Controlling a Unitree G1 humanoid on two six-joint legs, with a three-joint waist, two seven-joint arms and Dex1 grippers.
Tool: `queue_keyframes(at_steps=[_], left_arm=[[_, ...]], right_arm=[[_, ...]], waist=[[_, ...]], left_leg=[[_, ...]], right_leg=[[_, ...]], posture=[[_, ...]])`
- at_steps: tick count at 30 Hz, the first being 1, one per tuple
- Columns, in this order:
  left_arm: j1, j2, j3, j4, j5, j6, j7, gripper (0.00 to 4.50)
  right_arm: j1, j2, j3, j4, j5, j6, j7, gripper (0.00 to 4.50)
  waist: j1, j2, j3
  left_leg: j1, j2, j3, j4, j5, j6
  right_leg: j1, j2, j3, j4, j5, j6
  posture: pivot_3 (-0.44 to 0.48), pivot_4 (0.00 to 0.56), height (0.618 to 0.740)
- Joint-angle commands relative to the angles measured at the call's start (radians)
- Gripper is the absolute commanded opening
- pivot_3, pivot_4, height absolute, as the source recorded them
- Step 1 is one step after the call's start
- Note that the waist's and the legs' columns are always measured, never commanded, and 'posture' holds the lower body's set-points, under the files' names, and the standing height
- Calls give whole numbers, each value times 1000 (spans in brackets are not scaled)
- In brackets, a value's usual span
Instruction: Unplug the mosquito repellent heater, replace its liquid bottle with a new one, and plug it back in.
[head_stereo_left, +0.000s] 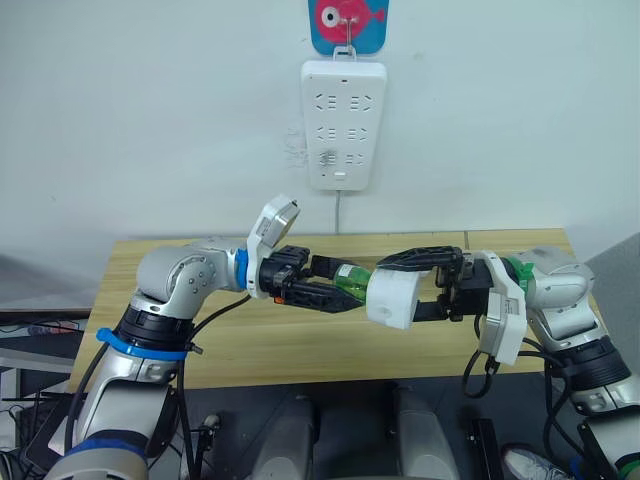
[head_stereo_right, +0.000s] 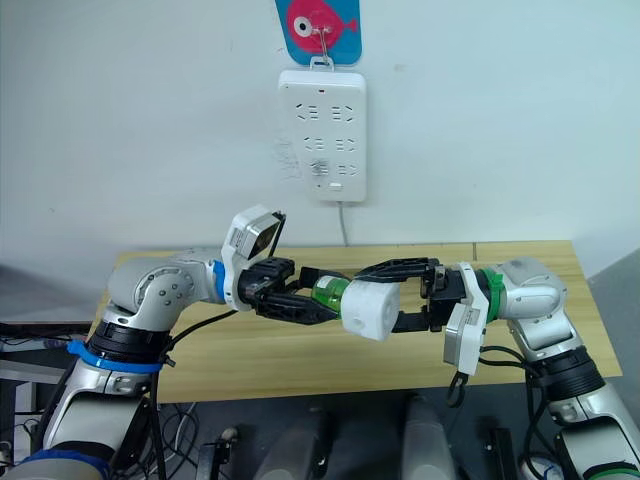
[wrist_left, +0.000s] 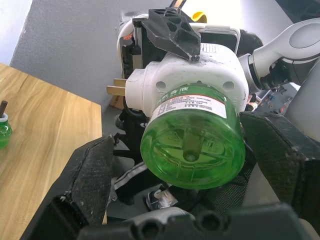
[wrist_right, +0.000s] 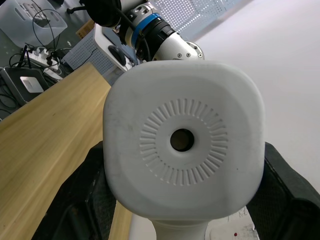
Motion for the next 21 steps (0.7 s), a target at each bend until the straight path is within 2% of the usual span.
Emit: queue_keyframes(at_steps=[1,5,8,20,21], left_arm=[[-11,5,7,-12,-17,12,-5,4313],[-4,-2,11,-19,-21,15,7,3326],[-5,-12,22,-18,-38,27,23,2413],[2,-24,33,-38,-48,30,47,2396],[3,-25,33,-38,-47,28,49,2396]], right_arm=[[2,0,-4,-46,25,-13,-23,3008],[5,-2,-1,-58,24,-9,-29,3008],[5,-4,3,-63,24,-6,-32,3007],[1,1,17,-86,23,46,-42,3007],[0,0,17,-87,26,50,-40,3357]], waist=[[0,0,0],[0,0,0],[0,0,0],[0,0,0],[0,0,0]], left_leg=[[0,0,0,0,0,0],[0,0,0,0,0,0],[0,0,0,0,0,0],[0,0,0,0,0,0],[0,0,0,0,0,0]], right_leg=[[0,0,0,0,0,0],[0,0,0,0,0,0],[0,0,0,0,0,0],[0,0,0,0,0,0],[0,0,0,0,0,0]], posture=[[54,298,740],[55,299,740],[55,299,740],[58,298,740],[59,297,740]])
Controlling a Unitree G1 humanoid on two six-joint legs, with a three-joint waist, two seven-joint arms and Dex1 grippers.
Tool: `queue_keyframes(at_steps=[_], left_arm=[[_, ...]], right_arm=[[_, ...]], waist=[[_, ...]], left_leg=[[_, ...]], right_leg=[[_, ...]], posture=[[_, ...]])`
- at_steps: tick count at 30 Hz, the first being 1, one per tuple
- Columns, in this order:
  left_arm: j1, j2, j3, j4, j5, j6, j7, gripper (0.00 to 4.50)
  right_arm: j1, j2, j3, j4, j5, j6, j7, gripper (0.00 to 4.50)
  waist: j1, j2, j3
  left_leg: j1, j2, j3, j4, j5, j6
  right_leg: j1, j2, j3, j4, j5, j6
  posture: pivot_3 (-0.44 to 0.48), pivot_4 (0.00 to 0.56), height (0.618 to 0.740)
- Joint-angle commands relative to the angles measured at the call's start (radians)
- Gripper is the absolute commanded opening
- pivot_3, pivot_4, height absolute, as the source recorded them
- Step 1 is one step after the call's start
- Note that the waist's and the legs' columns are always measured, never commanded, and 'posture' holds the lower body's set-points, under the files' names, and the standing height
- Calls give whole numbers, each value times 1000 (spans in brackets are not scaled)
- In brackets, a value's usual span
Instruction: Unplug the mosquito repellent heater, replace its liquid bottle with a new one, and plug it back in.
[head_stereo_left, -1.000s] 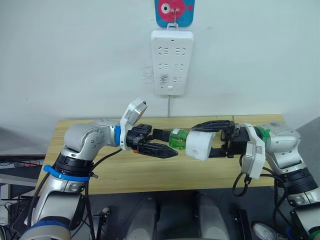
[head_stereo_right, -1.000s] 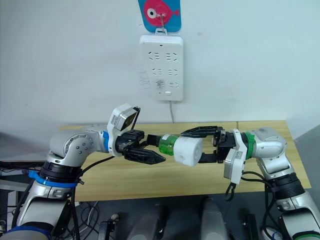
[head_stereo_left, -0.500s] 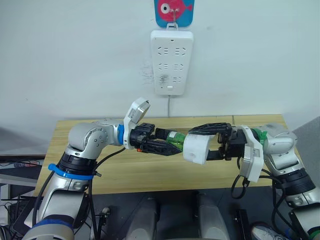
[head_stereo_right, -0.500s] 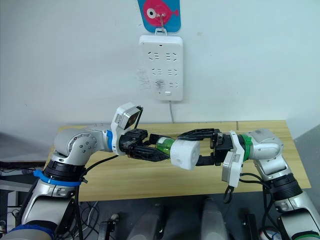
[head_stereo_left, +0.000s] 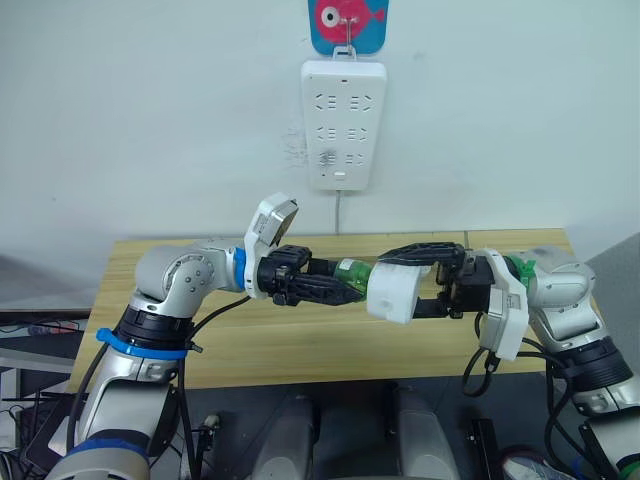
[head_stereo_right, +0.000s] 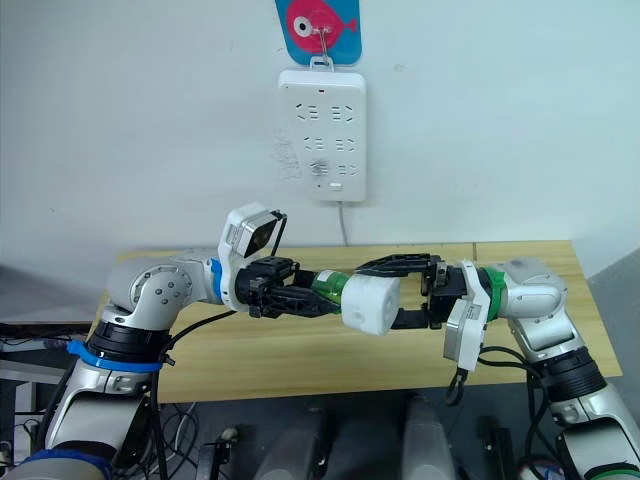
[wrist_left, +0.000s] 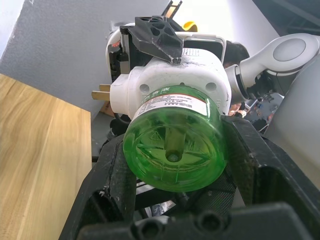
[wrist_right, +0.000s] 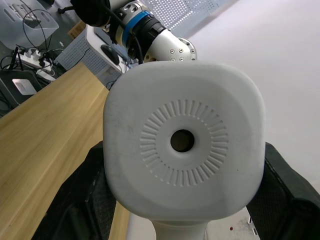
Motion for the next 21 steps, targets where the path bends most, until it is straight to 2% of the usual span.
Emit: queue_keyframes(at_steps=[1,4,13,18,21], left_arm=[[4,-14,7,-36,-2,-11,37,2396],[11,-19,15,-38,-6,-13,53,2395],[73,-45,53,-75,8,-73,143,2395],[142,-73,70,-115,117,-264,232,2395],[203,-78,38,-169,204,-399,249,2395]], right_arm=[[-4,4,18,-78,22,15,-5,3739],[-5,0,18,-86,30,29,-2,4500],[52,-50,-41,-140,41,113,-38,4500],[217,-126,-153,-292,59,401,-160,4500],[337,-166,-241,-391,108,668,-268,4500]], waist=[[0,0,0],[0,0,0],[4,0,0],[8,0,0],[9,0,0]], left_leg=[[0,0,0,0,0,0],[0,0,0,0,0,0],[0,0,-1,0,0,0],[0,0,0,0,0,0],[0,0,0,0,0,0]], right_leg=[[0,0,0,0,0,0],[0,0,0,0,0,0],[0,0,0,0,0,0],[0,-1,0,0,0,0],[0,-1,1,0,0,0]], posture=[[59,297,740],[59,295,740],[59,284,740],[57,280,740],[53,277,740]])
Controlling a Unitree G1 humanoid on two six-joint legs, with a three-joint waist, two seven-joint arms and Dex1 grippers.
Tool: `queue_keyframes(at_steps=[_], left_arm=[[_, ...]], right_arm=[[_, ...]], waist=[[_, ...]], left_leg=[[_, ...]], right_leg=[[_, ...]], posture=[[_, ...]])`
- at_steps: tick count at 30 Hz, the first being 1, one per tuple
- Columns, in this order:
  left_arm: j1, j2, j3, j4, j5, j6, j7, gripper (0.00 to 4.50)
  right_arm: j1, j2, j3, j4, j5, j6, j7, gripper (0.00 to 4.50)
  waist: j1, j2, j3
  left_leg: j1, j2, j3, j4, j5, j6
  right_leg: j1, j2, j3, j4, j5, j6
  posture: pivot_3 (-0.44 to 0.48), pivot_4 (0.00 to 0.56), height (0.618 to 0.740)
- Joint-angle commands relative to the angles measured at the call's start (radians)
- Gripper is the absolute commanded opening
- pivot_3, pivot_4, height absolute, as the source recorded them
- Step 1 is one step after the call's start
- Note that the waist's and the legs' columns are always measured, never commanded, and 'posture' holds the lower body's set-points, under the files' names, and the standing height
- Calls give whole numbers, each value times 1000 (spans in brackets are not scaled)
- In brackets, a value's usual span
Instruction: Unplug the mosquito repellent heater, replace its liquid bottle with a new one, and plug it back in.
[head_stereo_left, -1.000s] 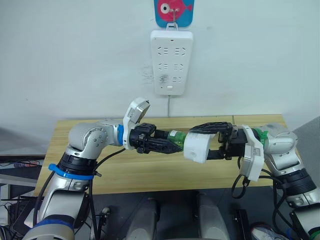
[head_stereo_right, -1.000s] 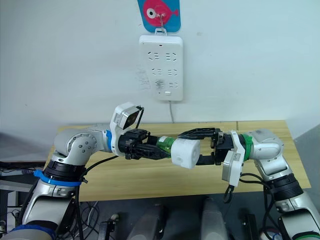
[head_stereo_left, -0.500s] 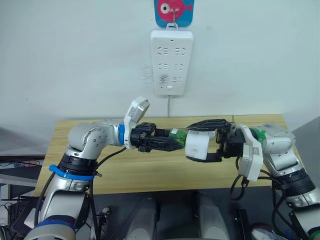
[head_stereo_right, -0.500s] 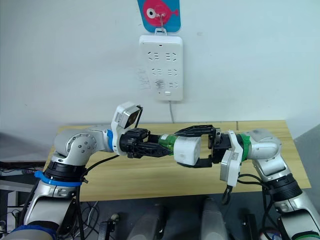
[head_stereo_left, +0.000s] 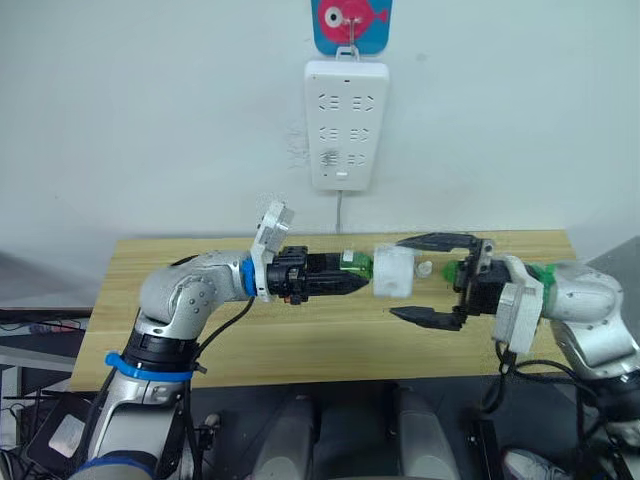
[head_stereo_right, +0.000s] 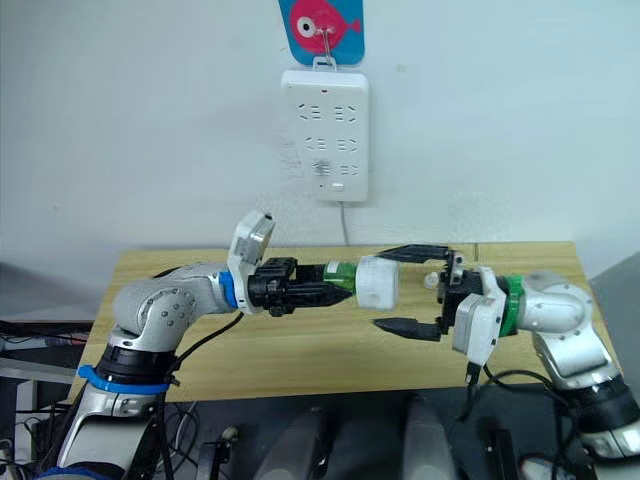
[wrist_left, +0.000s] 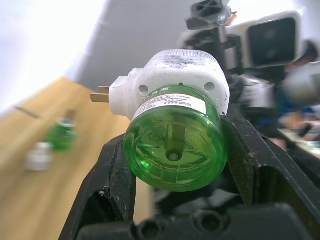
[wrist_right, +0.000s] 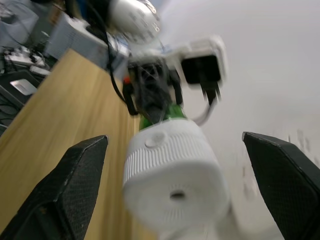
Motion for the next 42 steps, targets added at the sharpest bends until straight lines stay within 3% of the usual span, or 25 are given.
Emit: queue_keyframes(at_steps=[1,2,3,6,8,10,15,19,29,39,42], left_arm=[[56,-11,-25,-96,110,-206,7,2395],[72,-14,-36,-104,145,-264,5,2395],[88,-35,-36,-109,181,-336,25,2395],[118,-83,-51,-107,280,-532,55,2395],[129,-113,-62,-95,337,-633,85,2395],[132,-147,-68,-76,378,-699,129,2395],[123,-214,-89,-43,431,-744,218,2395],[124,-248,-104,-53,430,-715,263,2395],[117,-284,-114,-101,393,-661,298,2395],[142,-309,-109,-156,351,-567,365,2395],[149,-314,-117,-166,347,-556,370,2395]], right_arm=[[97,-41,-114,-148,122,350,-157,4500],[118,-47,-136,-183,163,456,-201,4500],[141,-62,-166,-222,335,656,-322,4500],[177,-105,-213,-274,983,995,-720,4500],[206,-117,-201,-297,1415,977,-982,4500],[228,-22,-187,-344,1623,914,-1160,4500],[202,293,-146,-458,1654,778,-1427,4500],[138,408,-109,-489,1654,737,-1559,4500],[49,457,-89,-425,1654,737,-1671,4500],[-7,475,-111,-379,1654,731,-1676,4500],[-17,481,-107,-379,1653,732,-1673,3953]], waist=[[2,0,0],[3,0,0],[5,0,0],[10,0,0],[13,0,0],[15,0,0],[16,-1,-2],[10,-1,-2],[-5,-1,-2],[-7,-1,-2],[-7,-1,-2]], left_leg=[[0,0,0,0,0,0],[0,0,0,0,0,0],[0,0,0,0,0,0],[0,3,0,0,0,0],[0,5,2,0,0,0],[0,6,3,0,0,1],[0,1,3,0,0,1],[0,0,2,1,0,1],[1,1,2,0,0,1],[0,0,2,0,0,1],[0,1,2,0,0,1]], right_leg=[[0,0,0,0,0,0],[0,0,0,0,0,0],[0,0,0,0,0,0],[1,-2,1,-1,1,-1],[1,-3,1,-1,2,-1],[1,-4,1,-2,2,-1],[1,-2,1,-1,2,0],[1,-1,2,-1,3,1],[1,1,1,-1,3,1],[1,1,1,-1,3,1],[0,1,1,-1,3,1]], posture=[[50,279,740],[47,278,740],[43,277,740],[36,276,740],[36,276,740],[28,277,740],[24,281,740],[16,282,740],[13,280,740],[10,280,740],[10,279,740]])
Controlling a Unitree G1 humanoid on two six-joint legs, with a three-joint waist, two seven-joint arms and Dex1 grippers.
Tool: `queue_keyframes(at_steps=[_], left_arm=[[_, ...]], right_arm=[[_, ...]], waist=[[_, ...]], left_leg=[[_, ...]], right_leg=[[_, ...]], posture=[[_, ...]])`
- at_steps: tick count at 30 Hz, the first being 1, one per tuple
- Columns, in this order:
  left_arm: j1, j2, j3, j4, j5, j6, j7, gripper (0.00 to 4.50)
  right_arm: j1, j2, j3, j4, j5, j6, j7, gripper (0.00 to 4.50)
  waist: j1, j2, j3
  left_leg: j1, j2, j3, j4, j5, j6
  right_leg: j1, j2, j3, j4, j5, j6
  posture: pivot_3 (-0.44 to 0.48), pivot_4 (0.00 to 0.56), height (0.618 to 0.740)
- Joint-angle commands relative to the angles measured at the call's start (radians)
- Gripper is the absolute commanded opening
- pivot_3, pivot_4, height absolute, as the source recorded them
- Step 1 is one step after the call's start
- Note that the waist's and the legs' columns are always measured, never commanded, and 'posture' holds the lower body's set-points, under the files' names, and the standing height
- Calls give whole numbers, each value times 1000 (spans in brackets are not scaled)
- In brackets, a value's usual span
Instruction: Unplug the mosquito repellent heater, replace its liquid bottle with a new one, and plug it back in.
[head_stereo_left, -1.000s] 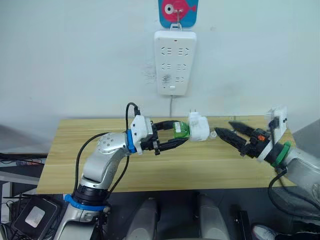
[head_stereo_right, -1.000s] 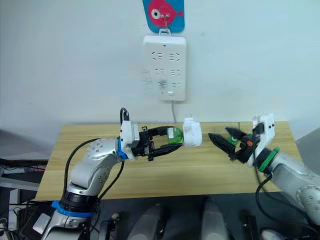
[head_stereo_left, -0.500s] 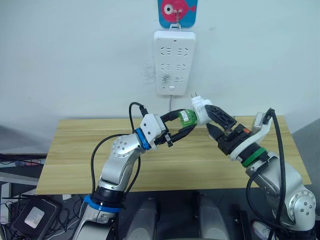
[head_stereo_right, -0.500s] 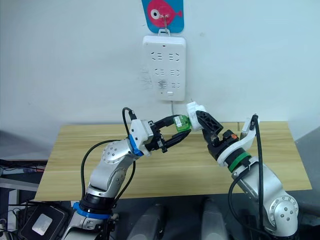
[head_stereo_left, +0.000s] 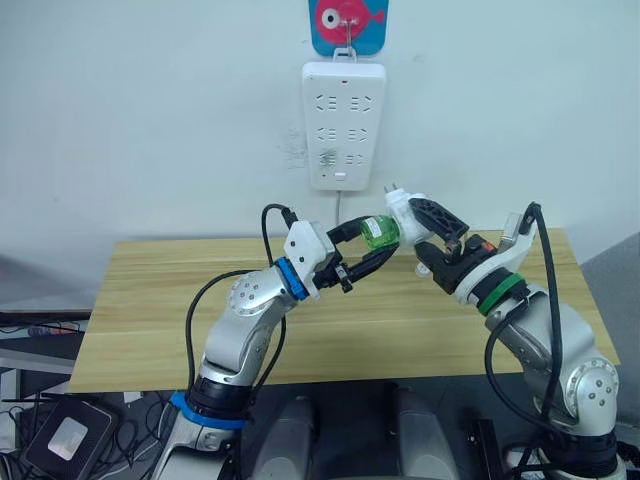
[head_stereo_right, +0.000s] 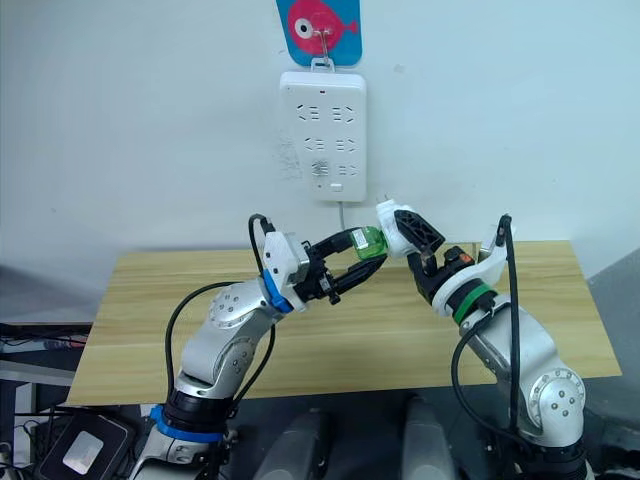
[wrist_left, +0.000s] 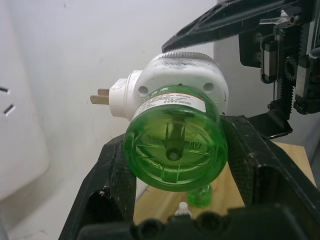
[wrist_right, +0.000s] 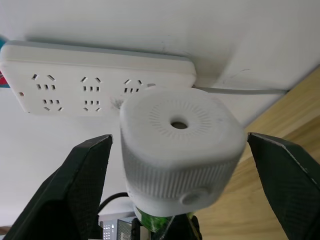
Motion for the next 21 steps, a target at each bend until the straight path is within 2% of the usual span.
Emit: queue_keyframes(at_steps=[1,2,3,14,16,21], left_arm=[[6,-13,-13,-59,-24,0,11,2395],[5,-13,-14,-61,-26,3,13,2395],[4,-18,-14,-62,-35,13,20,2395],[6,-16,-27,-75,-69,55,37,2395],[4,-12,-24,-74,-81,63,30,3108],[0,-9,-26,-71,-72,65,36,4490]], right_arm=[[-11,10,-10,-26,22,-17,-3,3653],[-13,11,-9,-25,19,-17,-1,3282],[-16,12,-8,-23,17,-15,4,3091],[-27,19,2,-17,4,-4,32,3023],[-27,18,1,-15,2,-3,35,3023],[-26,16,-2,-14,-1,2,41,2987]], waist=[[0,0,0],[0,0,0],[0,0,0],[0,0,0],[0,0,0],[-1,0,0]], left_leg=[[0,0,0,0,0,0],[0,0,0,0,0,0],[0,0,0,0,0,0],[0,0,1,0,0,0],[0,0,1,0,0,0],[0,0,1,0,0,0]], right_leg=[[0,0,0,0,0,0],[0,0,0,0,0,0],[0,0,0,0,0,0],[0,0,0,0,0,0],[0,0,0,0,0,0],[0,0,0,0,0,0]], posture=[[10,279,740],[8,278,740],[8,278,740],[5,275,740],[5,272,740],[5,272,740]])
